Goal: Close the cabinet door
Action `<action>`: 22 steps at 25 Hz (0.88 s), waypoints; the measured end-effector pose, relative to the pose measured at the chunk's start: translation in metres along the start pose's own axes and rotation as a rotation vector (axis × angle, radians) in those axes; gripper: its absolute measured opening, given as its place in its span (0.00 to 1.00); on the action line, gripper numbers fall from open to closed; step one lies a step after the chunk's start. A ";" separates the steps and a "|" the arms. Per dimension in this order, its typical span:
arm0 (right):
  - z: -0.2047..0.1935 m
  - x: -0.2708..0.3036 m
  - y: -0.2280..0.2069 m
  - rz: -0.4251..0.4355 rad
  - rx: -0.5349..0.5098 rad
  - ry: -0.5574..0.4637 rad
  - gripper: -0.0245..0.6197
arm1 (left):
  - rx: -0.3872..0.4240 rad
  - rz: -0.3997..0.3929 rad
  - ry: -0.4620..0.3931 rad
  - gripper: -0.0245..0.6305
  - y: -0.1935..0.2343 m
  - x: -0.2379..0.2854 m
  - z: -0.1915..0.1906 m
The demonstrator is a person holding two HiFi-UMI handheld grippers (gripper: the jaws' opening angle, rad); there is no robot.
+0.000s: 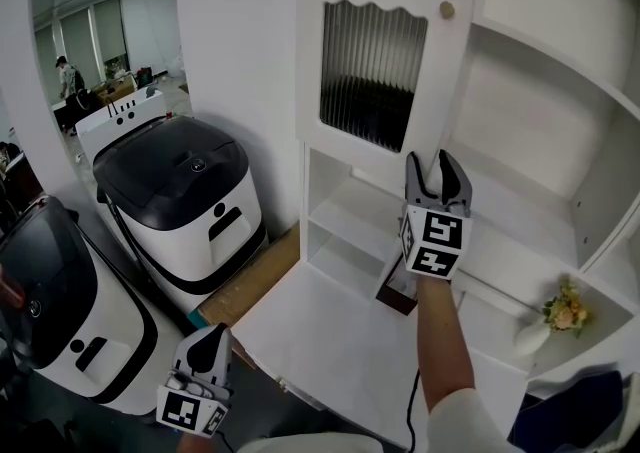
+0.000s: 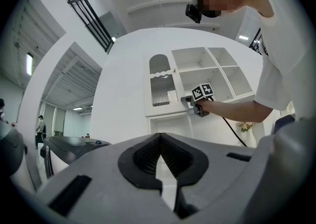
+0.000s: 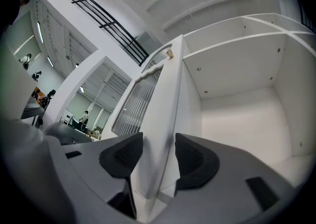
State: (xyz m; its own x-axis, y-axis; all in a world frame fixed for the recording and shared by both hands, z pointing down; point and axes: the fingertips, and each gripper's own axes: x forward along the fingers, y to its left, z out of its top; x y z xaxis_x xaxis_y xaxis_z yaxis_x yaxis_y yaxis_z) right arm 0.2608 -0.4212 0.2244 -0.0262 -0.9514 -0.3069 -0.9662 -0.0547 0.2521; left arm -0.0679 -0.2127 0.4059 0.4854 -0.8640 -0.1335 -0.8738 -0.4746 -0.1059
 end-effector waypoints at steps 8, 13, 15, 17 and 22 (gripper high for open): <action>-0.009 -0.021 0.001 -0.013 0.001 0.026 0.12 | -0.003 -0.012 -0.004 0.04 -0.001 -0.009 0.002; -0.016 -0.041 0.007 -0.013 0.002 0.055 0.06 | -0.005 -0.022 -0.009 0.04 0.000 -0.017 0.006; -0.018 -0.051 0.014 -0.004 0.001 0.065 0.06 | -0.006 -0.024 -0.011 0.04 0.002 -0.022 0.007; -0.018 -0.062 0.023 0.010 0.000 0.068 0.05 | -0.007 -0.026 -0.013 0.04 0.004 -0.027 0.008; -0.011 -0.101 0.045 0.048 0.022 0.057 0.04 | -0.010 -0.023 -0.020 0.04 0.009 -0.042 0.011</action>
State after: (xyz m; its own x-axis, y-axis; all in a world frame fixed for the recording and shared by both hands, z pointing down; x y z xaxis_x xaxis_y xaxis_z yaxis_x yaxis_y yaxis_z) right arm 0.2232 -0.3310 0.2770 -0.0582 -0.9685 -0.2423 -0.9697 -0.0028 0.2443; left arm -0.0958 -0.1787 0.3993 0.5061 -0.8492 -0.1504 -0.8624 -0.4963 -0.0998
